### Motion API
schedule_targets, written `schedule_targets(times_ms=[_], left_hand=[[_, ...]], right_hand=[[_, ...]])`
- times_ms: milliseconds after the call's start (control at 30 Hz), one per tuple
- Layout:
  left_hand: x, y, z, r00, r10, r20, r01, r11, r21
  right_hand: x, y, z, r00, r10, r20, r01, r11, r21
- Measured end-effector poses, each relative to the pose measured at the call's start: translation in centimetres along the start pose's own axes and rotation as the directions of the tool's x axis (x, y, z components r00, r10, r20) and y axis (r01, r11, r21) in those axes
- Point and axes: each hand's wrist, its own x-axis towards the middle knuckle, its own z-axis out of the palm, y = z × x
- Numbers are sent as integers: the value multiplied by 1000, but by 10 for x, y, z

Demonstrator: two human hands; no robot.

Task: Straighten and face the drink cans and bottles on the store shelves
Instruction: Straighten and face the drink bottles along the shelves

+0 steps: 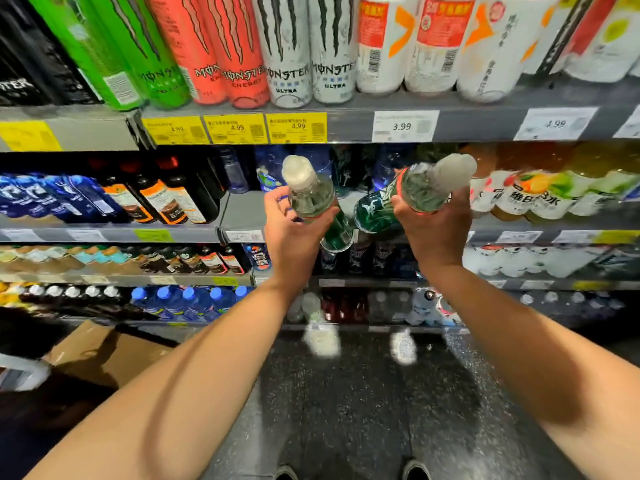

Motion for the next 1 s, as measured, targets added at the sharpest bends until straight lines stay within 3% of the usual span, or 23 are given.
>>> schedule_targets(times_ms=[233,433,700,800,1000], left_hand=[[10,-3,58,956,-191,-225,147,969,-199],[12,-8,75,939,-151,-311,76,967,-242],[19,-7,93,984,-65,-167,77,995,66],[27,0,102,991,19,-133,24,949,314],[45,8,115,992,-41,-117,94,866,491]], right_hand=[[13,30,-36,1000,21,-10,-21,999,-43],[16,47,-44,999,7,34,-6,1000,-20],[19,43,-40,996,-69,51,69,998,5],[21,45,-39,995,-74,63,75,997,-6],[21,51,-40,994,-72,82,75,997,-36]])
